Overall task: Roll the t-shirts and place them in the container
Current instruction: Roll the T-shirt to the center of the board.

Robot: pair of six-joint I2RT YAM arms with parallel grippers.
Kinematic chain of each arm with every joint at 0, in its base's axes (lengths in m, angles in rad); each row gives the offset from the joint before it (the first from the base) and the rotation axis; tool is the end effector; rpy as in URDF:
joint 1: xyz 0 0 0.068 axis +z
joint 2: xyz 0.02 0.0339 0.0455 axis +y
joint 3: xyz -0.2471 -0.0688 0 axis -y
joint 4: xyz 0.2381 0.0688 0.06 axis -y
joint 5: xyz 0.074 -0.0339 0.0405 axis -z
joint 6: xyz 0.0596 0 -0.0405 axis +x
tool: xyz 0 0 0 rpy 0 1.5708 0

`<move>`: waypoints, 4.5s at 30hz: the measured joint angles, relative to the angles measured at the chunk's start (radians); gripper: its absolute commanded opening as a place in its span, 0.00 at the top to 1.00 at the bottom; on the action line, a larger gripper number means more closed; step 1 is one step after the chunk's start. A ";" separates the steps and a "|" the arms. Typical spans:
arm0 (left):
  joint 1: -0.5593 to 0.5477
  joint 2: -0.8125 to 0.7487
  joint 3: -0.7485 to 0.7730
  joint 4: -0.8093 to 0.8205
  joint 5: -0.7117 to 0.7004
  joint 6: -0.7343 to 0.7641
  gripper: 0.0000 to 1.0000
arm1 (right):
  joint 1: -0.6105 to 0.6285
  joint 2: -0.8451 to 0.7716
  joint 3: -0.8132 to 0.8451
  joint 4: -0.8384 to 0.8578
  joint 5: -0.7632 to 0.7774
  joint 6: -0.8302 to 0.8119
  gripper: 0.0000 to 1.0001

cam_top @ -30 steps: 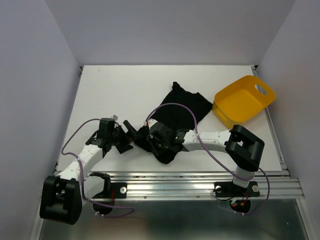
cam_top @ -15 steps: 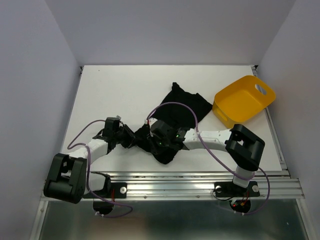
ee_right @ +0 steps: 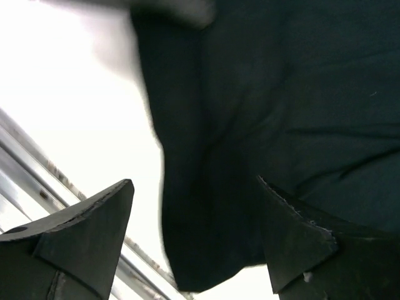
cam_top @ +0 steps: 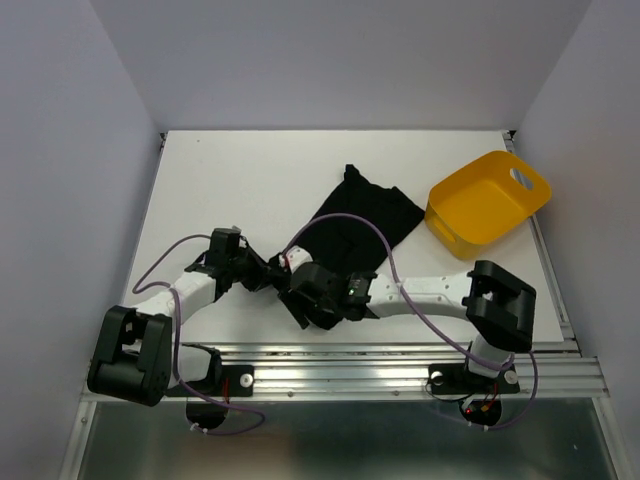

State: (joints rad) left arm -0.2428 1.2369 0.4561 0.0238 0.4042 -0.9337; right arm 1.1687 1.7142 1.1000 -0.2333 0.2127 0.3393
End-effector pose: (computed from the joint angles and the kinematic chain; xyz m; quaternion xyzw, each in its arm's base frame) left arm 0.2312 -0.0814 0.1335 -0.2299 0.8734 -0.3685 0.2202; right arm 0.1572 0.3374 0.1707 -0.3403 0.8663 0.1685 0.3244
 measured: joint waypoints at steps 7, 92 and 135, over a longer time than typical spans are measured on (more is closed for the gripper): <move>0.000 -0.001 0.063 -0.090 -0.027 0.001 1.00 | 0.185 0.000 0.000 -0.018 0.259 -0.066 0.17; -0.008 -0.016 0.277 -0.261 -0.075 0.261 1.00 | -0.435 0.120 -0.213 0.436 -0.939 0.385 0.99; -0.020 0.279 0.300 -0.095 -0.095 0.280 1.00 | -0.517 -0.180 -0.212 0.069 -0.697 0.226 0.36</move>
State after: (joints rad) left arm -0.2626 1.5158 0.7563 -0.0708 0.3096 -0.6533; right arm 0.6521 1.5337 0.8879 -0.1642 -0.4839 0.5655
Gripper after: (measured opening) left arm 0.019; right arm 0.672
